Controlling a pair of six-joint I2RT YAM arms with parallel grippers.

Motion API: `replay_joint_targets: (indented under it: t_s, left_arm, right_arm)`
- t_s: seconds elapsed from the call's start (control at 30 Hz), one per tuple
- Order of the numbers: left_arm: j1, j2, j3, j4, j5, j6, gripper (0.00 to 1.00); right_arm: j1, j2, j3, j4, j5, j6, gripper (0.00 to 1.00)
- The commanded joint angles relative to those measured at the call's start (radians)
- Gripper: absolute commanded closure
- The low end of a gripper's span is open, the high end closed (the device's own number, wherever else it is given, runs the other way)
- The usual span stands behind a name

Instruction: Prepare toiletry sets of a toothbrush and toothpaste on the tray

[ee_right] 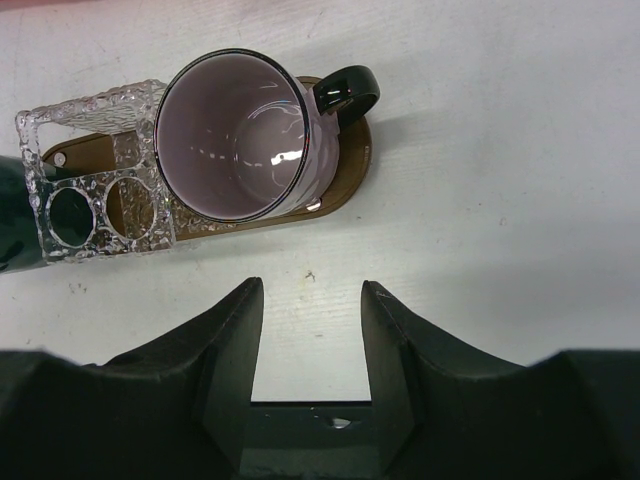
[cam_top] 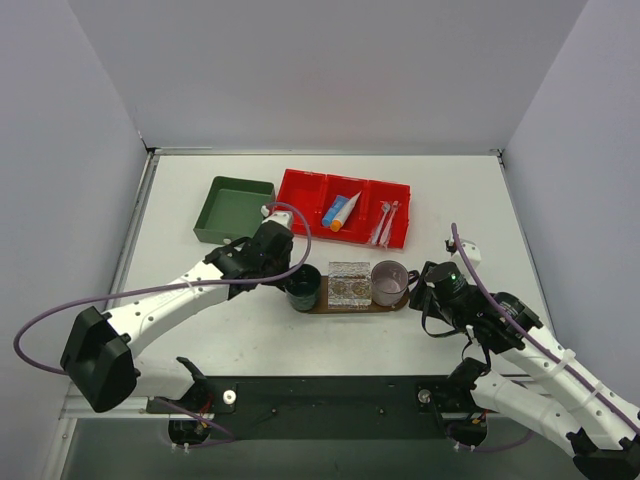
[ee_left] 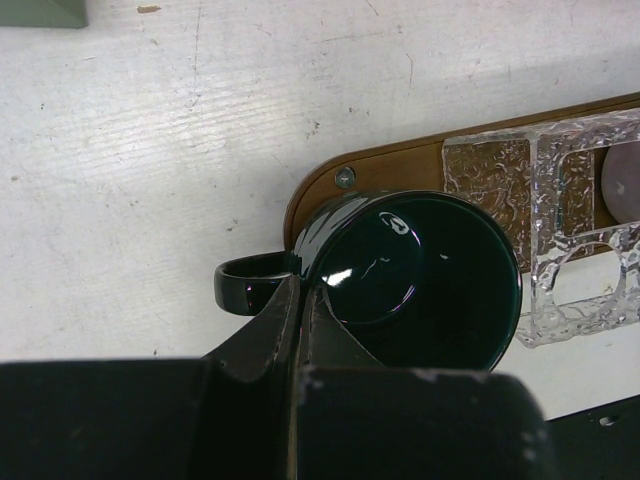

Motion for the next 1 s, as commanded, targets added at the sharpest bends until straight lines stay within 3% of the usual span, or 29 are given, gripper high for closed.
replay_joint_targets:
  t_s: [0.0, 0.97]
  left_arm:
    - [-0.008, 0.001, 0.050, 0.106, -0.005, -0.029, 1.00]
    - [-0.020, 0.052, 0.050, 0.137, -0.014, -0.040, 1.00]
  right_arm:
    - [-0.003, -0.003, -0.008, -0.003, 0.037, -0.008, 0.60]
    - [-0.003, 0.005, -0.016, 0.000, 0.043, -0.005, 0.60]
